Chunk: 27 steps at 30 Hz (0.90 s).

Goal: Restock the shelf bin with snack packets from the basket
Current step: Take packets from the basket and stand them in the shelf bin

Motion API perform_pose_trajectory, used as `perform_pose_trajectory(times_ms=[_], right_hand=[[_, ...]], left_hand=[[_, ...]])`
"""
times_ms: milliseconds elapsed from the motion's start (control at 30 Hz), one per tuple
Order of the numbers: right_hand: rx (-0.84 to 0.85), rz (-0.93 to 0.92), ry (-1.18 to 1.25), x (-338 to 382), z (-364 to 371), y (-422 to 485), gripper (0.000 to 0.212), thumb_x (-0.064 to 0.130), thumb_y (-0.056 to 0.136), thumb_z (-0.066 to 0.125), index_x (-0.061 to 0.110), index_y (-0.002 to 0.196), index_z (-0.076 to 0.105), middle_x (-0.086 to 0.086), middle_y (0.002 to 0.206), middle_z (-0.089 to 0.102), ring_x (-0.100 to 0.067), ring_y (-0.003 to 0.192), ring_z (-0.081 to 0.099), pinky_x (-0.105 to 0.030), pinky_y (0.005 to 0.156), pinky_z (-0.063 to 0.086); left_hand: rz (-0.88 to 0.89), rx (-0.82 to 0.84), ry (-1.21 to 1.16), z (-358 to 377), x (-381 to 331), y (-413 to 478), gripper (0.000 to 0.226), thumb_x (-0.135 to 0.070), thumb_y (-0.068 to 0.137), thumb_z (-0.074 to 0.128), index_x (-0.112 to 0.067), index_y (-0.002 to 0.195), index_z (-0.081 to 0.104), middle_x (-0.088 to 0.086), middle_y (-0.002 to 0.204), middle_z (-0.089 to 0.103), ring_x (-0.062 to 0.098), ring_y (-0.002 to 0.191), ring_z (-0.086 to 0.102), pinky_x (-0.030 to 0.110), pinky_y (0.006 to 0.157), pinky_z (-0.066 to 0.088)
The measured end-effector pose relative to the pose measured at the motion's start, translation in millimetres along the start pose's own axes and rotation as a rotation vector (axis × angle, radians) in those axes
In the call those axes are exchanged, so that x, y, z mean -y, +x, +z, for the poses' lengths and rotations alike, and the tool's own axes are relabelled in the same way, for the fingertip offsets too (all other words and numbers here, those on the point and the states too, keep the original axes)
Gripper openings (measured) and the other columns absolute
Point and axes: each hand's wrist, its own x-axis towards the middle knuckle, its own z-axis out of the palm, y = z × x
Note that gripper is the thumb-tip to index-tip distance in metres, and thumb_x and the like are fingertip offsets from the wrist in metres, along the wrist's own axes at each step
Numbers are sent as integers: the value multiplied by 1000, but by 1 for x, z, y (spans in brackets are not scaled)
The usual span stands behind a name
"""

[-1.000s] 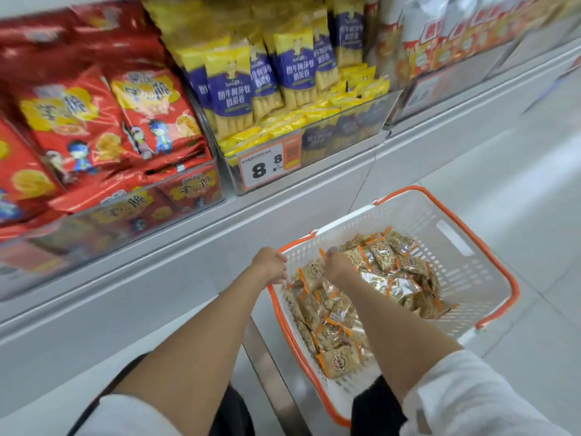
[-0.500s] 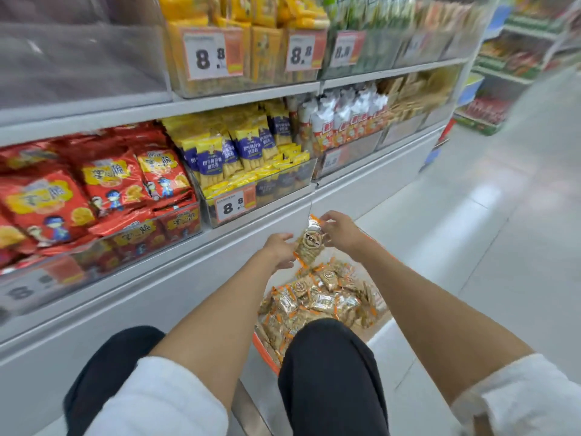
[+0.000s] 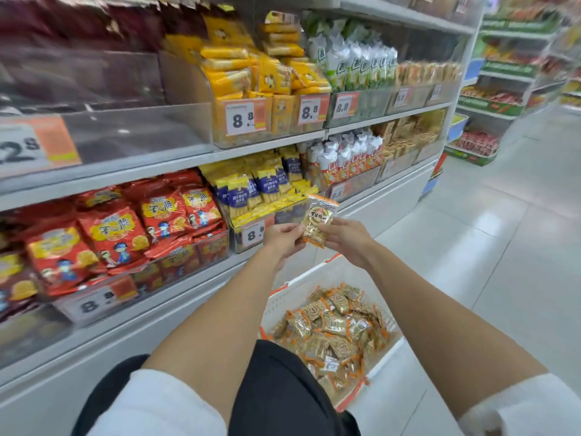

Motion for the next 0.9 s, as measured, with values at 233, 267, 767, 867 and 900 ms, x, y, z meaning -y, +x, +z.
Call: perform_pose_trajectory(times_ms=[233, 267, 767, 867, 900], right_hand=[[216, -128, -174, 60, 82, -10, 25, 3, 86, 70, 0, 111, 65, -14, 104, 71, -25, 90, 70, -36, 81, 59], [249, -156, -187, 68, 94, -13, 16, 3, 87, 69, 4, 103, 68, -13, 101, 71, -24, 88, 70, -34, 81, 59], [420, -376, -173, 148, 240, -38, 20, 1, 89, 66, 3, 108, 66, -17, 110, 69, -27, 96, 68, -27, 79, 59], [445, -381, -173, 163, 265, -25, 24, 0, 90, 64, -4, 113, 64, -22, 112, 67, -27, 92, 67, -27, 75, 60], [457, -379, -163, 169, 274, -20, 28, 0, 90, 64, -6, 117, 63, -23, 114, 67, -28, 93, 68, -29, 76, 60]], left_hand=[[68, -100, -13, -70, -73, -39, 5, -16, 91, 64, -19, 94, 67, -3, 81, 67, 9, 73, 61, 25, 71, 48], [87, -104, -40, -78, -83, -47, 2, -19, 91, 65, -19, 91, 67, -4, 81, 67, 8, 71, 61, 25, 70, 47], [366, -315, -78, -178, -208, -93, 22, -9, 91, 64, -1, 111, 66, 5, 85, 67, 12, 68, 64, 16, 62, 56], [388, -342, 11, -202, -237, -82, 24, -3, 87, 68, 4, 109, 67, 14, 89, 69, 13, 61, 67, 22, 61, 59], [400, -336, 23, -211, -247, -78, 25, -1, 86, 68, 5, 110, 66, 16, 91, 70, 15, 61, 68, 24, 62, 59]])
